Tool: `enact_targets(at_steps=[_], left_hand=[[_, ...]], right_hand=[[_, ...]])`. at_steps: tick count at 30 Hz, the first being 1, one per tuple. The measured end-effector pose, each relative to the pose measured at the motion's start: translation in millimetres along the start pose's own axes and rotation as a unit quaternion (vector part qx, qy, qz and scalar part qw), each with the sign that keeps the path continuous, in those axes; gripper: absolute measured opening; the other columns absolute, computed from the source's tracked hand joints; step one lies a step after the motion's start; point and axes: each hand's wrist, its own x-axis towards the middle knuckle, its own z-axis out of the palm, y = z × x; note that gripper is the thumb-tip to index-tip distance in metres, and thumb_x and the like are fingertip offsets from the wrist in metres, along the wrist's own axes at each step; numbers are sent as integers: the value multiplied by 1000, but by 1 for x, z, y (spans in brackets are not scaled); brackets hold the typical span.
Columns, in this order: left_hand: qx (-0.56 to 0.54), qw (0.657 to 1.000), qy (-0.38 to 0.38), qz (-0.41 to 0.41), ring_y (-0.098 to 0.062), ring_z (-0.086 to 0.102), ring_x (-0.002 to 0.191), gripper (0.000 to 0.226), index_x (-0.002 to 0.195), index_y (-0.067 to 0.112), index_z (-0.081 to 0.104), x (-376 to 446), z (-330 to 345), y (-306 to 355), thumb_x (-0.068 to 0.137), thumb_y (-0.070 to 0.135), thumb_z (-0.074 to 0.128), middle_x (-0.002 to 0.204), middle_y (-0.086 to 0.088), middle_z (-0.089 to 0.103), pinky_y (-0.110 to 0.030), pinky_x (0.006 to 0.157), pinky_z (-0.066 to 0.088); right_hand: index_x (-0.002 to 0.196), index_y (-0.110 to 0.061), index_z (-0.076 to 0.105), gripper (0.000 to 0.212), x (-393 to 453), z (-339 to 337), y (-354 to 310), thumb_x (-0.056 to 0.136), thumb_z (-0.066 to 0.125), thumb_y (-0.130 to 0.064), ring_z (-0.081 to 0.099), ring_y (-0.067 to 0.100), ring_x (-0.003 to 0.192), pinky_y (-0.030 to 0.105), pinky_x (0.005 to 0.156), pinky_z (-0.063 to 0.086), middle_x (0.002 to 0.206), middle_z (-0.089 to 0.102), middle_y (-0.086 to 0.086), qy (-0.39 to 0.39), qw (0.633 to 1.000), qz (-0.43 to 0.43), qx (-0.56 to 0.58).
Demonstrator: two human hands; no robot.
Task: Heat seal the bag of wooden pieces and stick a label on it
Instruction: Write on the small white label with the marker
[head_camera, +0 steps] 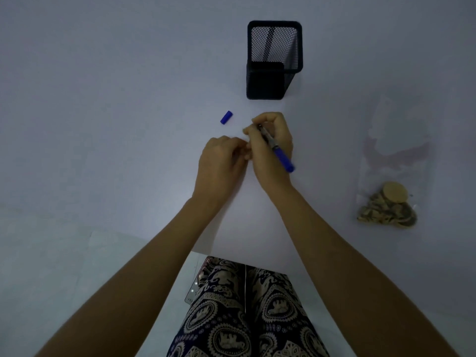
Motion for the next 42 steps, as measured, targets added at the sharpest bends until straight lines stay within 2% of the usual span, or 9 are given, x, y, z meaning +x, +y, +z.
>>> enact_targets(at_steps=[2, 4, 8, 12, 17, 20, 25, 27, 42], left_hand=[[-3, 1000, 13, -11, -11, 48, 74, 10, 92, 6, 68, -1, 2, -3, 90, 12, 60, 82, -9, 65, -17, 70, 36], [5, 1000, 23, -8, -10, 45, 74, 10, 90, 5, 65, -5, 4, -6, 90, 14, 60, 81, -8, 63, -10, 67, 30], [20, 997, 72, 32, -15, 48, 78, 7, 92, 1, 65, -22, 11, -6, 88, 5, 60, 86, -13, 62, -21, 70, 38], [97, 986, 74, 115, -23, 57, 96, 18, 105, 4, 67, -37, 18, -14, 90, 11, 60, 105, -12, 68, -35, 80, 43], [190, 965, 60, 171, -26, 60, 100, 23, 107, 10, 69, -37, 16, -17, 91, 22, 57, 112, -5, 68, -39, 79, 43], [198, 963, 48, 179, -26, 61, 100, 25, 111, 12, 67, -30, 14, -21, 93, 24, 54, 112, -3, 68, -39, 79, 45], [209, 960, 37, 183, -25, 61, 98, 28, 112, 13, 67, -27, 15, -24, 95, 24, 49, 112, -4, 67, -39, 78, 45], [210, 959, 42, 184, -26, 61, 96, 25, 108, 11, 69, -28, 16, -22, 93, 22, 52, 111, -5, 67, -39, 77, 45], [186, 963, 59, 185, -25, 62, 90, 24, 108, 10, 69, -28, 16, -23, 91, 20, 56, 111, -4, 69, -37, 77, 48]], right_hand=[[78, -11, 53, 9, 1, 3, 8, 85, 58, -12, 60, 34, 64, 43, 50, 52, 73, 61, 14, 19, 999, -29, -12], [70, -4, 49, 29, 0, 9, 11, 91, 57, -23, 55, 34, 59, 43, 52, 51, 64, 57, 15, 41, 998, -48, -21], [67, 6, 49, 45, -1, 18, 9, 96, 53, -27, 50, 23, 51, 38, 53, 47, 55, 53, 14, 57, 997, -46, -37], [64, -1, 53, 43, 4, 15, 10, 97, 52, -29, 50, 13, 51, 36, 54, 47, 52, 52, -5, 45, 999, -1, -7], [71, -4, 54, 31, 4, 13, 3, 94, 59, -25, 47, 12, 51, 30, 51, 44, 54, 52, -1, 17, 999, 17, -24], [82, -11, 51, 21, 10, 2, 4, 92, 63, -26, 50, 13, 52, 31, 50, 49, 59, 53, 2, -26, 997, -22, -65], [63, -12, 43, 35, 15, -6, 14, 89, 66, -17, 43, 6, 45, 18, 46, 39, 51, 43, -7, -33, 981, -114, -154], [63, -9, 43, 30, 12, -3, 18, 87, 62, -8, 41, 9, 45, 21, 42, 35, 49, 39, -7, -26, 971, -140, -195], [60, -31, 28, 45, 13, -1, 19, 81, 56, -2, 35, 5, 45, 26, 42, 34, 50, 36, -13, -22, 961, -134, -242]])
